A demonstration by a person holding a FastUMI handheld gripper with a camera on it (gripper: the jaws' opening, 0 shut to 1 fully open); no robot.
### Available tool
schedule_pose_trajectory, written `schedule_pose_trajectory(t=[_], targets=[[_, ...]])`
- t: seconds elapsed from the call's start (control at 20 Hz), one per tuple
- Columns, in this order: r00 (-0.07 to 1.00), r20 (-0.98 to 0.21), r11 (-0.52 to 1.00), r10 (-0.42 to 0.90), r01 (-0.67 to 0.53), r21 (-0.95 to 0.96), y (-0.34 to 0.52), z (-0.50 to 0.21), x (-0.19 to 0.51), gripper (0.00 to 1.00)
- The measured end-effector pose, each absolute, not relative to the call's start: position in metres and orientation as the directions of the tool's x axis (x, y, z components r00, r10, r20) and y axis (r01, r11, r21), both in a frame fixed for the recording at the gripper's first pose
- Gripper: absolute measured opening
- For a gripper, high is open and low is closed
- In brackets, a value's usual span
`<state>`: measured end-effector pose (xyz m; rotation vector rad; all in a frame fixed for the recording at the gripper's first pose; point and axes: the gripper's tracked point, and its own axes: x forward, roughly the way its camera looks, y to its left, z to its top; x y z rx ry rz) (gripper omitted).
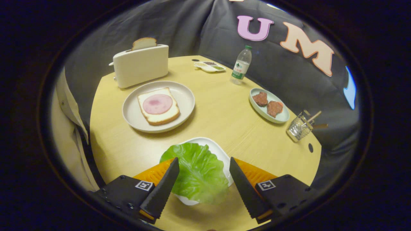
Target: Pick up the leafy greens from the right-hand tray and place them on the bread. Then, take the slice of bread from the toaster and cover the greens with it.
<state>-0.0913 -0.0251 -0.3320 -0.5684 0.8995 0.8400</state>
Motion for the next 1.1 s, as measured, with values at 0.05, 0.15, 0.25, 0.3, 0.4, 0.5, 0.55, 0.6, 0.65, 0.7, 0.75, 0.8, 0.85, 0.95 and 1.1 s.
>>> schedule_pose_trajectory(t=[0.05, 0.15, 0.25, 0.3, 0.4, 0.5, 0.55, 0.6, 0.65, 0.7, 0.75, 0.8, 0.85, 0.95, 1.1], targets=[[0.344, -0.86, 0.565, 0.378, -0.821, -0.08, -0.028, -0.338, -0.093, 1.0], [0.329, -0.873, 0.581, 0.359, -0.811, -0.067, -0.033, -0.349, -0.095, 1.0], [0.322, -0.88, 0.598, 0.349, -0.8, -0.055, -0.036, -0.357, -0.096, 1.0], [0.317, -0.883, 0.606, 0.347, -0.794, -0.047, -0.037, -0.36, -0.097, 1.0], [0.307, -0.89, 0.616, 0.337, -0.787, -0.038, -0.04, -0.366, -0.098, 1.0], [0.292, -0.897, 0.614, 0.331, -0.789, -0.03, -0.041, -0.371, -0.102, 1.0], [0.288, -0.896, 0.615, 0.339, -0.788, -0.02, -0.038, -0.372, -0.104, 1.0], [0.286, -0.895, 0.616, 0.341, -0.788, -0.017, -0.039, -0.371, -0.103, 1.0], [0.284, -0.895, 0.62, 0.344, -0.784, -0.011, -0.039, -0.372, -0.103, 0.99], [0.276, -0.896, 0.625, 0.348, -0.781, 0.002, -0.039, -0.372, -0.104, 0.99], [0.271, -0.897, 0.633, 0.349, -0.774, 0.012, -0.039, -0.373, -0.105, 0.98], [0.267, -0.897, 0.641, 0.352, -0.768, 0.022, -0.04, -0.374, -0.104, 0.97], [0.263, -0.897, 0.646, 0.355, -0.763, 0.032, -0.04, -0.374, -0.106, 0.96], [0.252, -0.896, 0.663, 0.365, -0.746, 0.06, -0.039, -0.375, -0.107, 0.92], [0.247, -0.897, 0.673, 0.366, -0.737, 0.071, -0.039, -0.375, -0.108, 0.81]])
